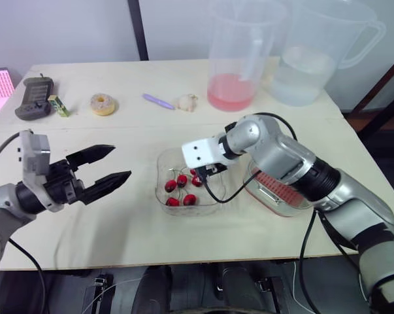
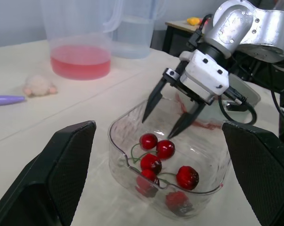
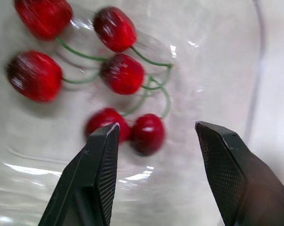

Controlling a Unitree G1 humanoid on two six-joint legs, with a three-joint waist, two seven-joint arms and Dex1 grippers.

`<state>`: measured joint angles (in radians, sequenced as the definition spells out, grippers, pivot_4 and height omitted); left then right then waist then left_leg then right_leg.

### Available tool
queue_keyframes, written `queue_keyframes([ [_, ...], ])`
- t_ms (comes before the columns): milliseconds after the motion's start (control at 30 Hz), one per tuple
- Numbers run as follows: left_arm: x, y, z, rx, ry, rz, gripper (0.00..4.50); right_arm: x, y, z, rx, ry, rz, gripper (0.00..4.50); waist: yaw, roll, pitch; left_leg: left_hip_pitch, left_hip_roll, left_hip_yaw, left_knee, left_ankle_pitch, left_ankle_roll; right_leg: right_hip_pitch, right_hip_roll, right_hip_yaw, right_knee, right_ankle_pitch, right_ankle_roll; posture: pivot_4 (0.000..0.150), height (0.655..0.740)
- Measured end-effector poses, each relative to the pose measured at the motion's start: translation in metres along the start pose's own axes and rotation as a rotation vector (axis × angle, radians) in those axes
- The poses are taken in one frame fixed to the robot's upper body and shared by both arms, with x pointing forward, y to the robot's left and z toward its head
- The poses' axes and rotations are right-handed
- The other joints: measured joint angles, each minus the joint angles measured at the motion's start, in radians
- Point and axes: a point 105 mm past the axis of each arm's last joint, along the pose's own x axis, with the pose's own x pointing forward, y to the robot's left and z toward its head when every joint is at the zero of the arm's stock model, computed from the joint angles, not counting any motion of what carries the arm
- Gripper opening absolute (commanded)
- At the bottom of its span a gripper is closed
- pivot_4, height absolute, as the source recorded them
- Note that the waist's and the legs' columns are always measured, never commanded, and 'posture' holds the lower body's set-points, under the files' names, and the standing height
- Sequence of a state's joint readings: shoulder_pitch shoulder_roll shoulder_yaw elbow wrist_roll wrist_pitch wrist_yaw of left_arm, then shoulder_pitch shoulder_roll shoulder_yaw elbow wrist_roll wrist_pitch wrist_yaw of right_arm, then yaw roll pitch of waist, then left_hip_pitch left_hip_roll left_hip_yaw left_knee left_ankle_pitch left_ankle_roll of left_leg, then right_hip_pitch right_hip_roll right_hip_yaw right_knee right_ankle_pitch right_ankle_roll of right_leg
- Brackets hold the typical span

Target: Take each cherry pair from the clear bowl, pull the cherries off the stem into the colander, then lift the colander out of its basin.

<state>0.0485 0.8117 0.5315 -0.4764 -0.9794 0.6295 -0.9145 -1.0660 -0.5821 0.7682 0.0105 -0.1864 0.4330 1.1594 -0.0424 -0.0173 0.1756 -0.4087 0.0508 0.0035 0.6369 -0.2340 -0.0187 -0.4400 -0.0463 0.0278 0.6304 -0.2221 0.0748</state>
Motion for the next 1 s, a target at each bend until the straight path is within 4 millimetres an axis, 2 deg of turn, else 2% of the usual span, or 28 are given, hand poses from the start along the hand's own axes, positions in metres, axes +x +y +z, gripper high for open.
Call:
queue_keyframes([
  [167, -0.001, -0.001, -0.003, -0.014, 0.008, 0.002, 4.5, 0.002, -0.001, 0.0, -0.081, 0.014, -0.013, 2.7, 0.0, 0.0, 0.0, 0.0, 0.0, 0.0, 0.0, 0.0, 0.0, 0.0, 0.0, 0.0, 0.0, 0.0, 0.0, 0.15, 0.74],
  [267, -0.001, 0.0, -0.003, -0.012, 0.009, 0.003, 4.5, 0.006, 0.005, -0.002, -0.121, 0.014, 0.0, 2.7, 0.001, 0.0, 0.0, 0.0, 0.0, 0.0, 0.0, 0.0, 0.0, 0.0, 0.0, 0.0, 0.0, 0.0, 0.0, 0.15, 0.74],
  [567, -0.002, 0.0, -0.003, -0.008, 0.015, 0.004, 4.5, 0.016, 0.019, -0.001, -0.112, -0.012, 0.062, 2.7, 0.001, 0.0, 0.0, 0.0, 0.0, 0.0, 0.0, 0.0, 0.0, 0.0, 0.0, 0.0, 0.0, 0.0, 0.0, 0.15, 0.74],
  [667, -0.002, -0.001, -0.003, -0.008, 0.018, 0.004, 4.5, 0.016, 0.018, 0.002, -0.035, -0.034, 0.067, 2.7, 0.001, 0.0, 0.0, 0.0, 0.0, 0.0, 0.0, 0.0, 0.0, 0.0, 0.0, 0.0, 0.0, 0.0, 0.0, 0.15, 0.74],
  [833, -0.002, -0.002, -0.005, -0.011, 0.024, 0.001, 4.5, 0.014, 0.016, -0.004, 0.114, -0.009, 0.067, 2.7, 0.001, 0.0, 0.0, 0.0, 0.0, 0.0, 0.0, 0.0, 0.0, 0.0, 0.0, 0.0, 0.0, 0.0, 0.0, 0.15, 0.74],
  [1000, 0.0, -0.002, -0.005, -0.011, 0.026, -0.003, 4.5, 0.019, 0.02, -0.004, 0.173, -0.013, 0.079, 2.7, 0.001, 0.0, 0.0, 0.0, 0.0, 0.0, 0.0, 0.0, 0.0, 0.0, 0.0, 0.0, 0.0, 0.0, 0.0, 0.15, 0.74],
])
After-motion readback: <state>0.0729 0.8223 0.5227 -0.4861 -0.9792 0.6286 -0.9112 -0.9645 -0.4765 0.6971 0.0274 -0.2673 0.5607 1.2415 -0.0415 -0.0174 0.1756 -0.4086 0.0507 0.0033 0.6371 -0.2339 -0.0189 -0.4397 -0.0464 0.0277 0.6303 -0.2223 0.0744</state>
